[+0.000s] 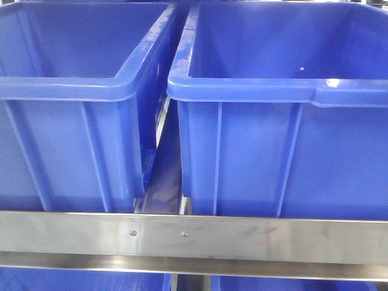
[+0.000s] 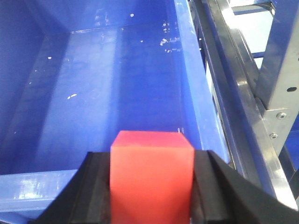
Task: Sort and place red and blue blocks on shelf
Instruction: 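Position both held cubes above the upper blue bins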
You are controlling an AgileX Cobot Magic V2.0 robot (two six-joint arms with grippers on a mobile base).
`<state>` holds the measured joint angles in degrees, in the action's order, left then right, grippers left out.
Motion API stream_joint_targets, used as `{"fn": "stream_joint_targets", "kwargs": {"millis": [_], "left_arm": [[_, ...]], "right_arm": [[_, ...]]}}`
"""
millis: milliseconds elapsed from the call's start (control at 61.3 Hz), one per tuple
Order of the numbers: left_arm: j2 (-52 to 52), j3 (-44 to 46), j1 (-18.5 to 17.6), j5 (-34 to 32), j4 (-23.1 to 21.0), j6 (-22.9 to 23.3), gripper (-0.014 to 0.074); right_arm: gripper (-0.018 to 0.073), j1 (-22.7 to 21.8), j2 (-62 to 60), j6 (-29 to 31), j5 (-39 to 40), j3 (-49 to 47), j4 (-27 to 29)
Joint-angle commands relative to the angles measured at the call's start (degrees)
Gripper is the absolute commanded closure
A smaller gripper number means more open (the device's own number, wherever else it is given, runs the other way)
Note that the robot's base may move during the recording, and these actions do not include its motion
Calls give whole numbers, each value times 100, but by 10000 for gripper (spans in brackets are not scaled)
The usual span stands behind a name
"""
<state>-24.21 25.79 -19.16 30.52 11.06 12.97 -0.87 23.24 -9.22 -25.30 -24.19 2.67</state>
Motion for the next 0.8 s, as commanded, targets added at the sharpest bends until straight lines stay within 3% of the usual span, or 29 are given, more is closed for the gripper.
{"fn": "stream_joint_targets", "kwargs": {"millis": [0, 228, 424, 783], "left_arm": [[-27, 171, -3, -408, 43, 43, 468], [-27, 171, -3, -445, 25, 43, 468], [-27, 181, -13, -527, -412, 43, 468], [-855, 1190, -13, -936, -81, 43, 468]], "right_arm": [[502, -32, 24, 12, 542, -165, -22], [502, -32, 24, 12, 560, -165, -22], [502, -26, 24, 12, 866, -184, 86], [502, -26, 1029, 113, 908, -1294, 128]]}}
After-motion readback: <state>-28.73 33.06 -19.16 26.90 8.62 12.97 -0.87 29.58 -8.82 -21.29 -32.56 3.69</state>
